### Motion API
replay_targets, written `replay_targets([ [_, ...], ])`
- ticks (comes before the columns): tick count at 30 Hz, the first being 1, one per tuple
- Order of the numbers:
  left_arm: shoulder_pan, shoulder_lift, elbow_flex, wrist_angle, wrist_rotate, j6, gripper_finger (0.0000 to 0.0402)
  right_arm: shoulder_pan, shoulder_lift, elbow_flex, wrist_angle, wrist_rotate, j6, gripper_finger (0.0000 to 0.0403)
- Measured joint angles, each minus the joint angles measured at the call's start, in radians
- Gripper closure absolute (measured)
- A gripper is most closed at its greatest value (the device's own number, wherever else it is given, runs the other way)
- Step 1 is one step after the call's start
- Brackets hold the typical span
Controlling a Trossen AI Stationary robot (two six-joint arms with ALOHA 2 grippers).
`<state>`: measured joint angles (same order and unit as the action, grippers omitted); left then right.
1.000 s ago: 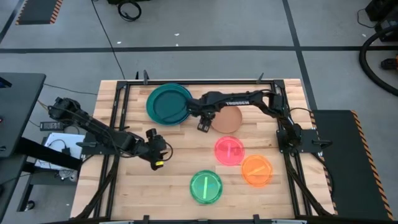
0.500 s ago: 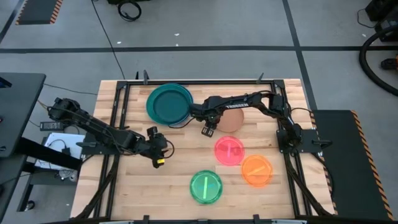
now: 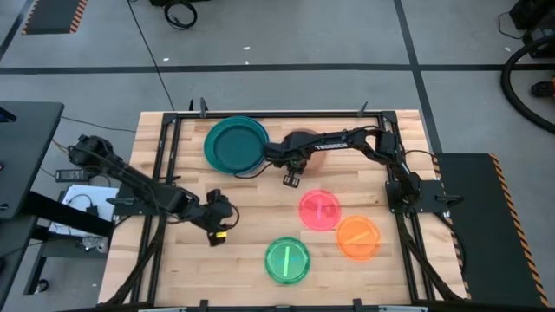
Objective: Stack plastic plates
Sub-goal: Stack the brown plate on top of the dark green plate
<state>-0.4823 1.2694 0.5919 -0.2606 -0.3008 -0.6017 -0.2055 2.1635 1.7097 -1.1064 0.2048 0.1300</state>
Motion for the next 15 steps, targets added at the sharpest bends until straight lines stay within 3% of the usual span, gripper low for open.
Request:
replay_targets([
  [9,-0.08,0.0,0.0,0.001,0.027,-0.11,0.0185,0.022,0.0,0.173,0.027,0.001,-0.245,0.0385],
  [15,-0.107,-0.01,0.0,0.013,0.027,-0.155,0.0185,0.028,0.002,0.199,0.139,-0.035,-0.359,0.0385],
])
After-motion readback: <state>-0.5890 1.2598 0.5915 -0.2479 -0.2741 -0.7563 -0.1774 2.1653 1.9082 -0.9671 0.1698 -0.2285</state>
